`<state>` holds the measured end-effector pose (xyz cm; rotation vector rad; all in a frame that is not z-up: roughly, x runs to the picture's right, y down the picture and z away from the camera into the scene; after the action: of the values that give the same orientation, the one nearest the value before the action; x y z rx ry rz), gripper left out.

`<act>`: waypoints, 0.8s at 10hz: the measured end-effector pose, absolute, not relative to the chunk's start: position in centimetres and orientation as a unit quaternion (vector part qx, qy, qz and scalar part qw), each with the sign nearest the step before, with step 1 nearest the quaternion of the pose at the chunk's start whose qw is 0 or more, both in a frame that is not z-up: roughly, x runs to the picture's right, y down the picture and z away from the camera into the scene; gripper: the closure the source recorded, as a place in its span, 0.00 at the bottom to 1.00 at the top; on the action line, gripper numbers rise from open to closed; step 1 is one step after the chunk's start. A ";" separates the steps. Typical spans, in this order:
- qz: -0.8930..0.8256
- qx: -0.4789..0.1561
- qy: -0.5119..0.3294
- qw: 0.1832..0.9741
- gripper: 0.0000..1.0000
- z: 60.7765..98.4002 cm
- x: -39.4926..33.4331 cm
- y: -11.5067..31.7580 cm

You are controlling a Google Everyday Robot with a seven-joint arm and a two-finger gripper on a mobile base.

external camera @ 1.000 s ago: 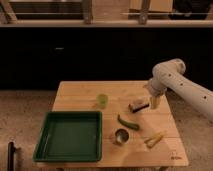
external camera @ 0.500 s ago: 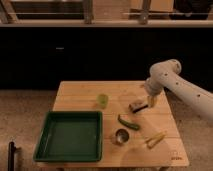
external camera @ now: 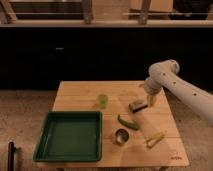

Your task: Wipe tray with eraser

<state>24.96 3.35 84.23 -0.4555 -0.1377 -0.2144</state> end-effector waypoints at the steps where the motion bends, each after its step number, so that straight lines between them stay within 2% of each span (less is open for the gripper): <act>1: -0.110 -0.226 -0.072 0.965 0.20 84.8 24.7 3.2; 8: -0.135 -0.234 -0.092 0.958 0.20 87.3 24.1 4.2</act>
<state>24.08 4.18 87.34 -0.4742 -0.1874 -0.2736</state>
